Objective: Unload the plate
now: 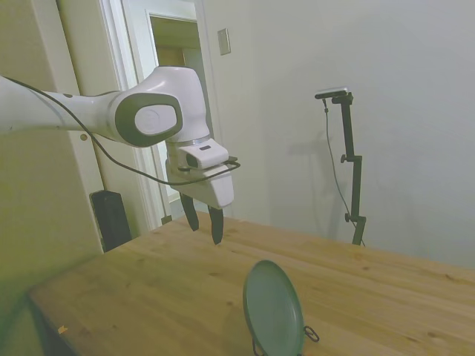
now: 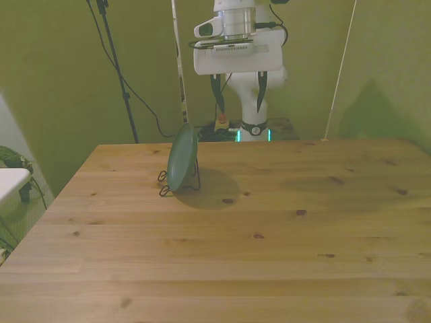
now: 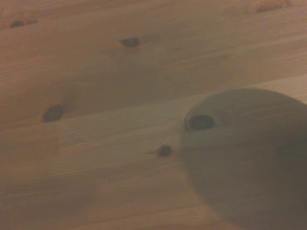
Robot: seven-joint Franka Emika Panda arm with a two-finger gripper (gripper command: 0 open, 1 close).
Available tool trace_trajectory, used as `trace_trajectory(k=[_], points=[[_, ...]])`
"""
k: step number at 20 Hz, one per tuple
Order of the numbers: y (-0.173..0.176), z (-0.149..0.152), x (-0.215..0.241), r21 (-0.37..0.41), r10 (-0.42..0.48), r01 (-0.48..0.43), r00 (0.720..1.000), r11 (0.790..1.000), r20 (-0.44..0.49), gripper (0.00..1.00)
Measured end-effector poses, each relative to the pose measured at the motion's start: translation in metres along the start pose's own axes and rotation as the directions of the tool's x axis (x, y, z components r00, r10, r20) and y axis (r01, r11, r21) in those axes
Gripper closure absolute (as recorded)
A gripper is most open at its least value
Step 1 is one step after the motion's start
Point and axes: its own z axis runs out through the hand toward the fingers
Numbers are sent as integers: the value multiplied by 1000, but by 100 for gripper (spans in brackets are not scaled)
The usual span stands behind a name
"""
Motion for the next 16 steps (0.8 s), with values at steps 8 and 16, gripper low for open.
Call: trace_trajectory(k=[8, 16], points=[[41, -1, 39, -36, 97, -96, 995, 995, 27, 0], [74, -24, 60, -121, 79, -80, 997, 989, -17, 0]])
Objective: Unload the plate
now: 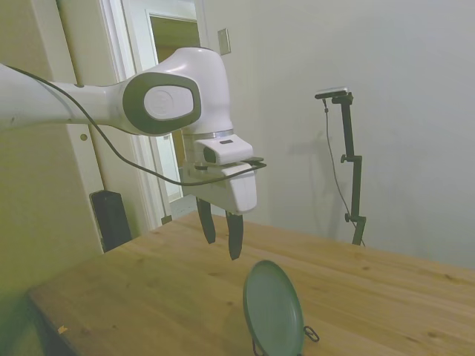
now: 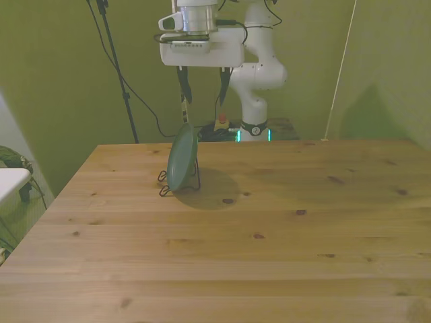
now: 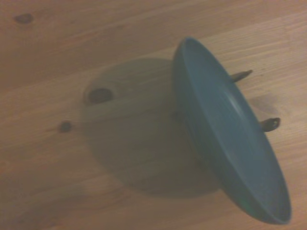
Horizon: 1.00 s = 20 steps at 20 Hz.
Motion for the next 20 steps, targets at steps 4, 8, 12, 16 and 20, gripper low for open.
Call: trace_trajectory(k=[4, 8, 12, 16, 20], points=[[21, 4, 22, -4, -69, 69, 998, 998, 4, 0], [33, 9, 42, 6, -144, 144, 989, 990, 16, 0], [39, 12, 59, 3, -190, 190, 982, 982, 15, 0], [37, 19, 73, 10, -214, 214, 977, 977, -15, 0], [28, 32, 78, 70, -251, 252, 968, 965, -23, 0]])
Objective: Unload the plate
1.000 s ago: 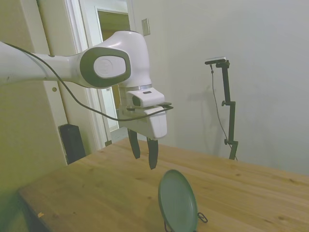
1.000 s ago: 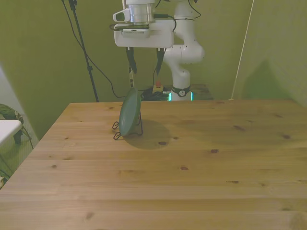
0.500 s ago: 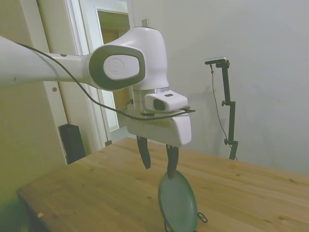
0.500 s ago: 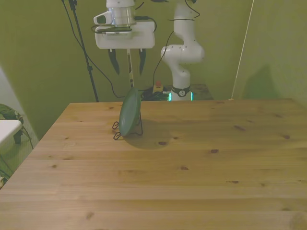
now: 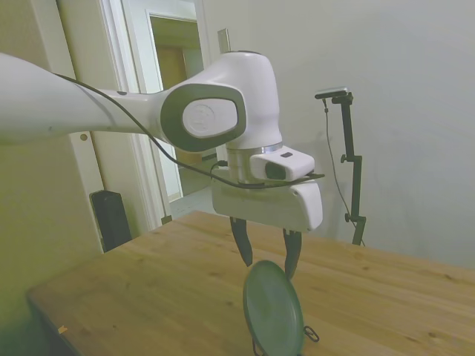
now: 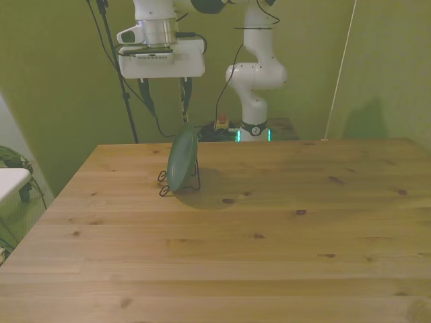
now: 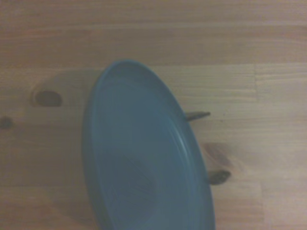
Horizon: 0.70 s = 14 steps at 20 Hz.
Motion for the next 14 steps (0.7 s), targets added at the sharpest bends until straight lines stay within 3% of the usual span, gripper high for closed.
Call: trace_trajectory(k=[8, 14], points=[[8, 18, 1, 164, -79, 70, 996, 984, 48, 0], [16, 29, 0, 332, -125, 97, 990, 938, 65, 0]])
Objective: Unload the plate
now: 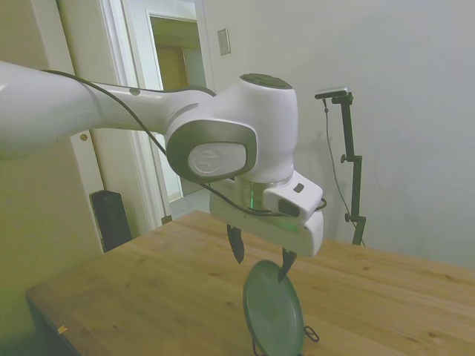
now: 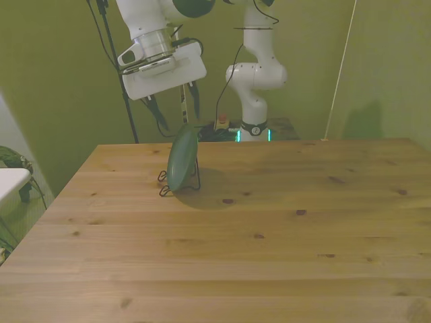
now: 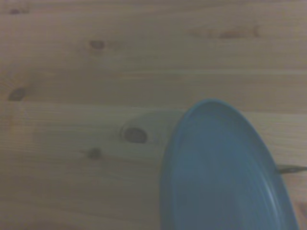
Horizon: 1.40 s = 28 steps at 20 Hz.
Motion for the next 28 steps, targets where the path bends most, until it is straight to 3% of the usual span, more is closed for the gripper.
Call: trace_trajectory(k=[7, 18, 28], points=[[28, -4, -6, 101, -3, -4, 998, 995, 66, 0], [81, -3, 0, 173, -2, -14, 996, 985, 91, 0], [53, 15, 4, 185, -69, 58, 996, 981, 55, 0]])
